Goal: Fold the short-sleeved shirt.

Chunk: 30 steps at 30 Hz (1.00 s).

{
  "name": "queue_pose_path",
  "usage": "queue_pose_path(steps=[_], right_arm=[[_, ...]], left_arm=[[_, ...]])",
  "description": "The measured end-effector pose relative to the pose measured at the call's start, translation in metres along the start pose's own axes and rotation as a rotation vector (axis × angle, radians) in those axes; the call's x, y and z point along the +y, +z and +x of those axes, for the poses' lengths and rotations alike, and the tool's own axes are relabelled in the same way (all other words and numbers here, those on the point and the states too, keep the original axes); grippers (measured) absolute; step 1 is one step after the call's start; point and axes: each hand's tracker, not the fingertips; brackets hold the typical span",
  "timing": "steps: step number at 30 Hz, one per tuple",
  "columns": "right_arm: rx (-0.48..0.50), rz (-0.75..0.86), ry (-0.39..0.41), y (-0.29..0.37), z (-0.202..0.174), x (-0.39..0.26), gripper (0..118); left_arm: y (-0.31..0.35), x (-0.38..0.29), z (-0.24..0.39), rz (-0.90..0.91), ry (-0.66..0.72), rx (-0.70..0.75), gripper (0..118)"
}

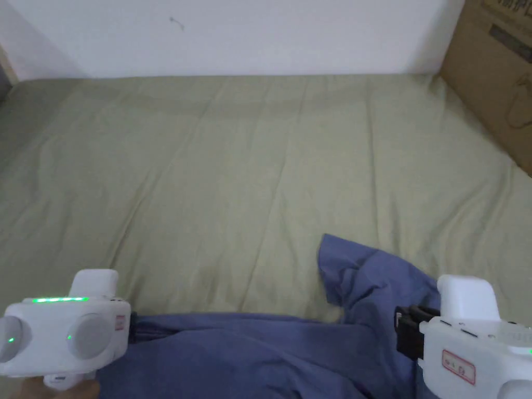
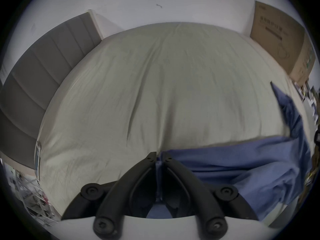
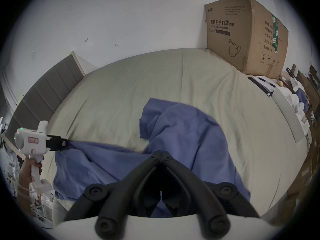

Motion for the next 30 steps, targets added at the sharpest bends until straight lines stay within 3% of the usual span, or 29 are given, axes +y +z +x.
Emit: queue_pose_path(steps=[2, 4, 5, 9, 10, 13, 16, 17, 18, 19, 20, 22, 24, 25, 27, 30], right_arm=[[0.066, -0.007, 0.000, -0.009, 0.015, 0.021, 0], [0.128, -0.071, 0.056, -0.029, 0.028, 0.047, 1], [0.139, -0.118, 0.100, -0.042, 0.033, 0.061, 11], [0.148, -0.210, 0.166, -0.100, 0.049, 0.097, 102], [0.116, -0.236, 0.177, -0.116, 0.053, 0.103, 106], [0.051, -0.335, 0.174, -0.161, 0.059, 0.110, 103], [0.148, -0.489, 0.099, -0.197, 0.069, 0.101, 89], [0.069, -0.473, 0.160, -0.200, 0.063, 0.094, 89], [0.089, -0.437, 0.213, -0.194, 0.055, 0.093, 87], [0.042, -0.455, 0.222, -0.190, 0.048, 0.097, 83], [0.011, -0.460, 0.233, -0.190, 0.046, 0.101, 71], [-0.005, -0.452, 0.327, -0.183, 0.033, 0.099, 40], [-0.060, -0.452, 0.407, -0.179, 0.023, 0.094, 3], [-0.088, -0.464, 0.435, -0.179, 0.022, 0.093, 3], [-0.066, -0.460, 0.388, -0.177, 0.025, 0.095, 3], [-0.013, -0.452, 0.258, -0.163, 0.036, 0.109, 3]], left_arm=[[0.018, 0.003, -0.009, 0.028, 0.020, -0.063, 3], [0.039, 0.006, -0.017, 0.066, 0.042, -0.086, 3], [0.048, 0.006, -0.020, 0.075, 0.052, -0.094, 3], [0.079, 0.002, -0.028, 0.119, 0.064, -0.123, 3], [0.083, 0.000, -0.029, 0.123, 0.061, -0.121, 3], [0.091, -0.003, -0.032, 0.124, 0.056, -0.112, 3], [0.092, -0.004, -0.035, 0.114, 0.082, -0.114, 3], [0.091, -0.005, -0.037, 0.113, 0.092, -0.117, 3], [0.091, -0.005, -0.037, 0.109, 0.102, -0.117, 3], [0.090, -0.004, -0.036, 0.107, 0.107, -0.115, 3], [0.089, -0.005, -0.035, 0.107, 0.110, -0.113, 3], [0.088, -0.004, -0.033, 0.108, 0.109, -0.107, 3], [0.089, -0.004, -0.031, 0.110, 0.106, -0.102, 3], [0.090, -0.004, -0.031, 0.110, 0.112, -0.106, 3], [0.095, -0.003, -0.034, 0.111, 0.123, -0.116, 3], [0.106, -0.001, -0.036, 0.127, 0.115, -0.107, 3]])
